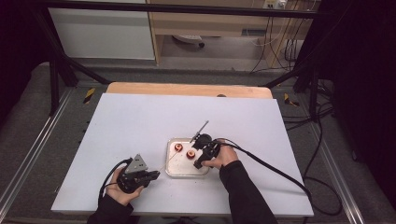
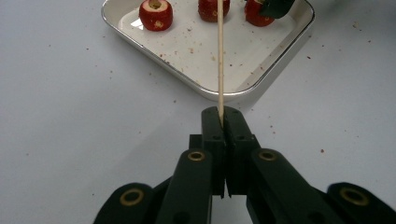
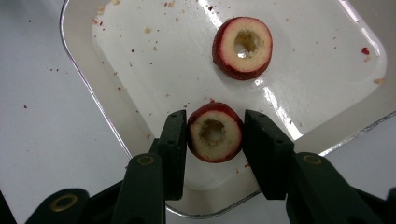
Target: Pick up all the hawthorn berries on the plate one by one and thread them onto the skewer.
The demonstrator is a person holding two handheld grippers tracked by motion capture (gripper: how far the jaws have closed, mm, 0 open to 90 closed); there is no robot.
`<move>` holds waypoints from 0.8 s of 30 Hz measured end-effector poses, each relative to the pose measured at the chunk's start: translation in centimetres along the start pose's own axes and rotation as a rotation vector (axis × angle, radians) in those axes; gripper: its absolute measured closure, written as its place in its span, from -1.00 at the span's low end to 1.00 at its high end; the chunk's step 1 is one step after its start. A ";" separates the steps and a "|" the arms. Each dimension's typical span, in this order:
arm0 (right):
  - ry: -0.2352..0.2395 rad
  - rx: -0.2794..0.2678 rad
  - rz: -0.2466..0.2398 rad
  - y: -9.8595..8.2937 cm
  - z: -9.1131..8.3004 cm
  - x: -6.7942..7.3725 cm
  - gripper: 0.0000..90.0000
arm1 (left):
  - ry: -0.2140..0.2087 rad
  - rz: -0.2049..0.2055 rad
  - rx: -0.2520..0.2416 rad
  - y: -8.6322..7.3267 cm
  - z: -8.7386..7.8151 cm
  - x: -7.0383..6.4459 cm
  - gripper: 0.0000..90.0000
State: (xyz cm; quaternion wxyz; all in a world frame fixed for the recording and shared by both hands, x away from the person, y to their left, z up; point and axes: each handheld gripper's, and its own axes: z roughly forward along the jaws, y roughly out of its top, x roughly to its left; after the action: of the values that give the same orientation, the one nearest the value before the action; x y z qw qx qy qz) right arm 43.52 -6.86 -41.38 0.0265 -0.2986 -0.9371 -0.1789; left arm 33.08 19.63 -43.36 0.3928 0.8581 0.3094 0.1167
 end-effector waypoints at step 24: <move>0.037 -0.453 0.225 -2.4 -4.5 0.5 0.36 | 0.029 -0.020 -0.049 0.2 -0.4 -0.8 0.97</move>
State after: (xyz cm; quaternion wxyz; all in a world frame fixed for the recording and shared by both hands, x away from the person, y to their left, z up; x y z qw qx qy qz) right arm 41.54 -9.97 -37.91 -0.0041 -0.3960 -0.8333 -0.3858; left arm 32.40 19.28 -42.90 0.4102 0.8434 0.3208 0.1326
